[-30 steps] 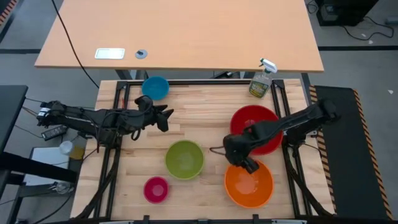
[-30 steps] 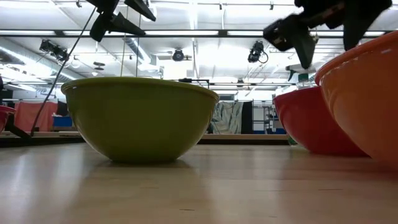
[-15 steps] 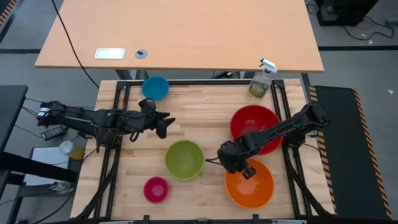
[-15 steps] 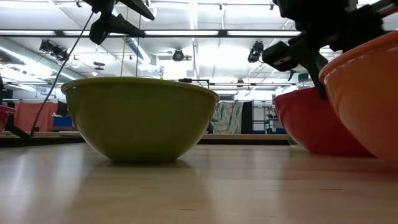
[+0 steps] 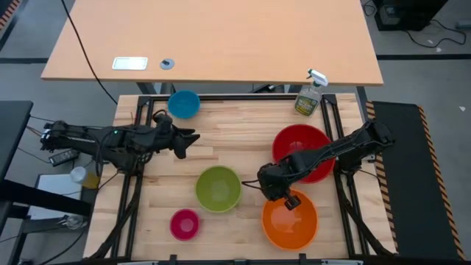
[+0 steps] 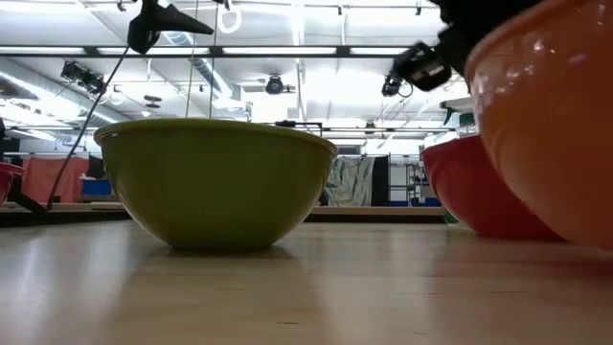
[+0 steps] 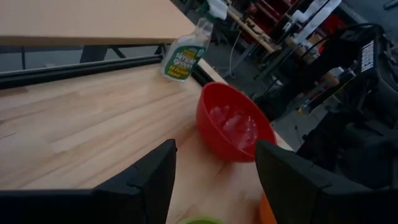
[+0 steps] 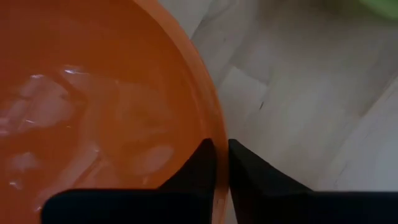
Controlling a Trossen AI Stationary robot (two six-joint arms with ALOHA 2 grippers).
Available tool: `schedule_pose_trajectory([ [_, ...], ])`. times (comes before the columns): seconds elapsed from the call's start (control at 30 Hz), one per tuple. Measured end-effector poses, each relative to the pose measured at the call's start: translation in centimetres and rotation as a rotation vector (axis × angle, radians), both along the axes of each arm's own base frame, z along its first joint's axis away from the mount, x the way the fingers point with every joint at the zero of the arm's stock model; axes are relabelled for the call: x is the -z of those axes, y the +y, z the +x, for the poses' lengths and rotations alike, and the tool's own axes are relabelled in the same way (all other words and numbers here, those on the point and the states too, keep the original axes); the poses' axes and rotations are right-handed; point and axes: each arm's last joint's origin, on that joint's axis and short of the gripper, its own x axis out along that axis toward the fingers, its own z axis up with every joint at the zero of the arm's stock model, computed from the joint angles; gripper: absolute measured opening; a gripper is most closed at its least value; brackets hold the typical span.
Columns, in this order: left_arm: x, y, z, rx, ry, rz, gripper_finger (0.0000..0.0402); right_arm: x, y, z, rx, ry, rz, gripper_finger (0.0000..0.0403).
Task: Nest bowls inside each other
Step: Stack the orange bowl on top of the red bowl
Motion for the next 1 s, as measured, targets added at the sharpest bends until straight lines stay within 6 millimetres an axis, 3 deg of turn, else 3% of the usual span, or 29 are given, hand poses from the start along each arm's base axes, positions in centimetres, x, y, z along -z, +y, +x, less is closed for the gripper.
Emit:
schedule_pose_trajectory([
  [0.27,-0.1,0.0,-0.1,0.014,0.000,0.008,0.0221,-3.5,-1.5,1.4,0.090,-0.060,0.036,0.0022],
  [0.57,-0.1,0.0,-0.1,0.017,-0.002,0.003,0.0221,-4.9,-3.9,1.8,0.154,-0.062,0.007,0.0022],
  [0.77,-0.1,0.0,-0.1,0.015,-0.011,-0.018,0.0221,-9.1,-5.4,2.4,0.170,-0.121,0.188,0.0022],
  [1.0,-0.1,0.0,-0.1,0.015,-0.011,-0.018,0.0221,-14.5,-9.4,-0.5,0.254,-0.030,0.071,0.0022],
])
